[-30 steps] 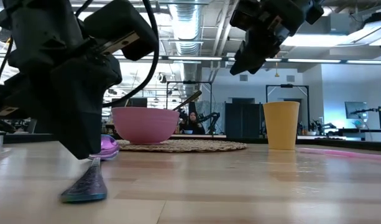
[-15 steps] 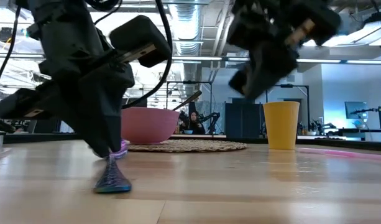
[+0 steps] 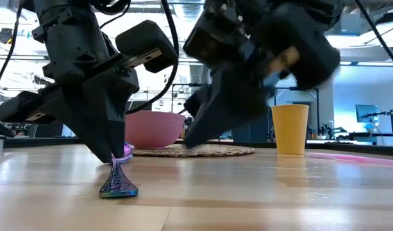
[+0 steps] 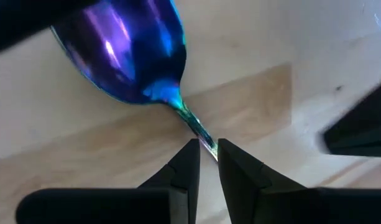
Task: Pick & Place Utensil
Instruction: Put the blue spoon on the pink bowl
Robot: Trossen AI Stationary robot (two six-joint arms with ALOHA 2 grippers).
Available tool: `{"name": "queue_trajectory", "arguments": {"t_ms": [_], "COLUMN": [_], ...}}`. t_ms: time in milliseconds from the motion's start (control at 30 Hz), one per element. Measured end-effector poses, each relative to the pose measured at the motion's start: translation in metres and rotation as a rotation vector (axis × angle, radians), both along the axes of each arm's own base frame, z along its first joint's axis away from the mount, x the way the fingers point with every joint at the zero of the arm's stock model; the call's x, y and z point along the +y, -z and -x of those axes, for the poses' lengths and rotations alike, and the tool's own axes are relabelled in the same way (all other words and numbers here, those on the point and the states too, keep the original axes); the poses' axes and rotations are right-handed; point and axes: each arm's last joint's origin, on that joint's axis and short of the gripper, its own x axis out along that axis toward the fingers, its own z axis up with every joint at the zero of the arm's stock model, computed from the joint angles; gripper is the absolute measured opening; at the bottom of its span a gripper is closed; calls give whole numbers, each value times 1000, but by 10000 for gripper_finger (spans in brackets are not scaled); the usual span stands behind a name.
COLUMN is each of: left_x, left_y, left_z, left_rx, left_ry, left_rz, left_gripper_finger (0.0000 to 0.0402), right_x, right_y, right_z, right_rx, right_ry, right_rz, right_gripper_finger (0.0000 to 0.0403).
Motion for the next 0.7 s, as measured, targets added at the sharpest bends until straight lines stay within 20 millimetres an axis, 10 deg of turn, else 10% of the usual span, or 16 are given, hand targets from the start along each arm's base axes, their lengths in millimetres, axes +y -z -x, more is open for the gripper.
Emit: {"name": "queue_trajectory", "arguments": {"t_ms": [700], "left_x": [-5], "left_y": [1], "left_z": [7], "left_rx": [2], "left_ry": [15], "left_rz": [-11], "left_gripper_finger": [57], "right_x": [30], "right_y": [26], "right_z": [-22], "right_rx": [-167], "right_ry": [101], "right_rz": [132], "right_gripper_finger": [0]}}
